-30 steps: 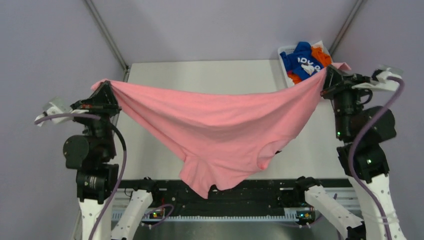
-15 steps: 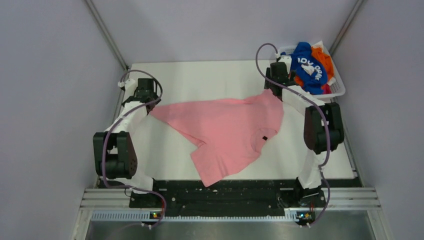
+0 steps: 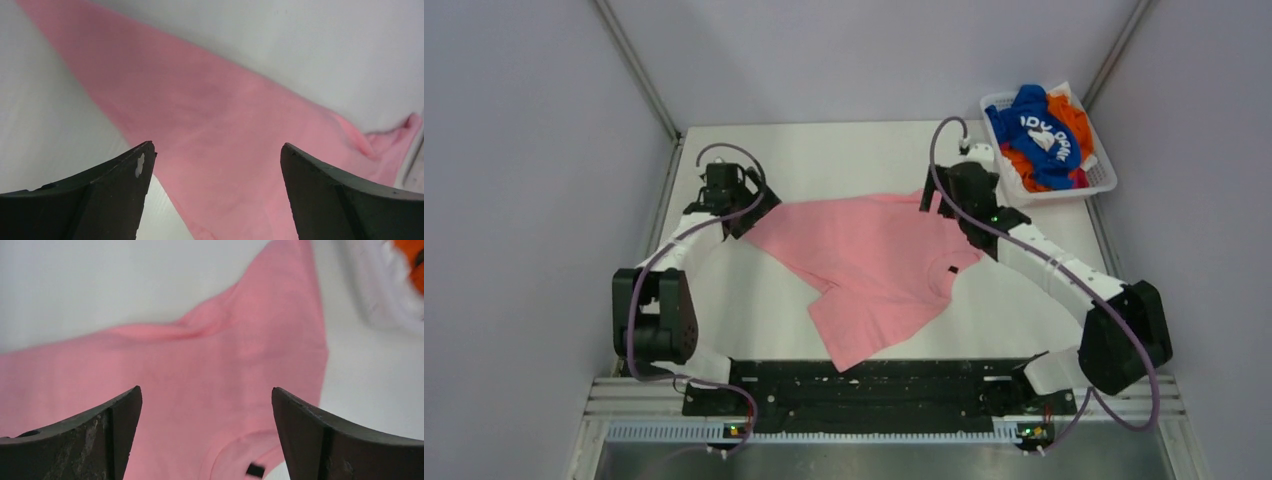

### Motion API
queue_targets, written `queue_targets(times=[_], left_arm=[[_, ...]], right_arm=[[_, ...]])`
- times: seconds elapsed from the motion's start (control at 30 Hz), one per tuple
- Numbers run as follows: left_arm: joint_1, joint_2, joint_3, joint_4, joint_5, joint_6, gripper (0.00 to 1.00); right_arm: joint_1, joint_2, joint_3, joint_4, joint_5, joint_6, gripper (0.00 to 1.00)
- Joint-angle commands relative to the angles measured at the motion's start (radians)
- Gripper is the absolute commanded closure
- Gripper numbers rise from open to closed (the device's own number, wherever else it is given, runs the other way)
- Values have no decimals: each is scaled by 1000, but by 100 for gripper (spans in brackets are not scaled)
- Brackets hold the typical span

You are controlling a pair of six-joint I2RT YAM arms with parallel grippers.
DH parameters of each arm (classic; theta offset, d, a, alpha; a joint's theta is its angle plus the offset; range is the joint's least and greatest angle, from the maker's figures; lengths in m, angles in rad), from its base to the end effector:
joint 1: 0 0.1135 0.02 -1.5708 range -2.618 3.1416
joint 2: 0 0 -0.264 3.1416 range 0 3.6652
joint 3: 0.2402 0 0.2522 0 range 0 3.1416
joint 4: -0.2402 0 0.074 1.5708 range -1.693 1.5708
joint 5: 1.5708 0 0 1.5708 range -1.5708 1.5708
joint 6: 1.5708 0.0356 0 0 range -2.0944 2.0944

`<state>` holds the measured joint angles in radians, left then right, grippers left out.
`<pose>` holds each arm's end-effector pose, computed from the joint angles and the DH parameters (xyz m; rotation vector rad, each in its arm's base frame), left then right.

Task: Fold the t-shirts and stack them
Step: Flatten out the tshirt

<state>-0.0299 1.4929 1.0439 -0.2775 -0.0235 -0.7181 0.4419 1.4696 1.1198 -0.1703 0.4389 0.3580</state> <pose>0.3280 -0.0090 0.2516 -0.7953 2.1831 -0.3559 0.3104 0.1301 0.2958 0.1763 2.0300 0.0410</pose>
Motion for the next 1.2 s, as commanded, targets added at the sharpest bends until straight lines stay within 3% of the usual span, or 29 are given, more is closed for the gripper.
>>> queue_targets(times=[0.0, 0.13, 0.3, 0.53, 0.83, 0.97, 1.07, 1.17], left_arm=[[-48, 122, 2, 88, 211, -18, 1], [-79, 237, 56, 94, 231, -29, 1], [-96, 321, 70, 93, 250, -46, 1], [-137, 322, -21, 48, 266, -57, 1], [-231, 171, -116, -12, 190, -72, 1], [-231, 39, -91, -123, 62, -65, 1], [-214, -88, -120, -215, -128, -96, 1], [-114, -197, -191, -258, -186, -133, 1]], right_arm=[[132, -94, -216, -29, -187, 182, 1], [180, -93, -306, -58, -253, 247, 1], [182, 21, -354, 38, -280, 272, 1], [91, 312, -171, 51, -237, 213, 1], [-69, 566, 177, 41, -226, 89, 1], [-81, 528, 300, -31, -198, 37, 1], [-71, 379, 217, 12, -197, 28, 1], [-58, 204, 80, 28, -233, 24, 1]])
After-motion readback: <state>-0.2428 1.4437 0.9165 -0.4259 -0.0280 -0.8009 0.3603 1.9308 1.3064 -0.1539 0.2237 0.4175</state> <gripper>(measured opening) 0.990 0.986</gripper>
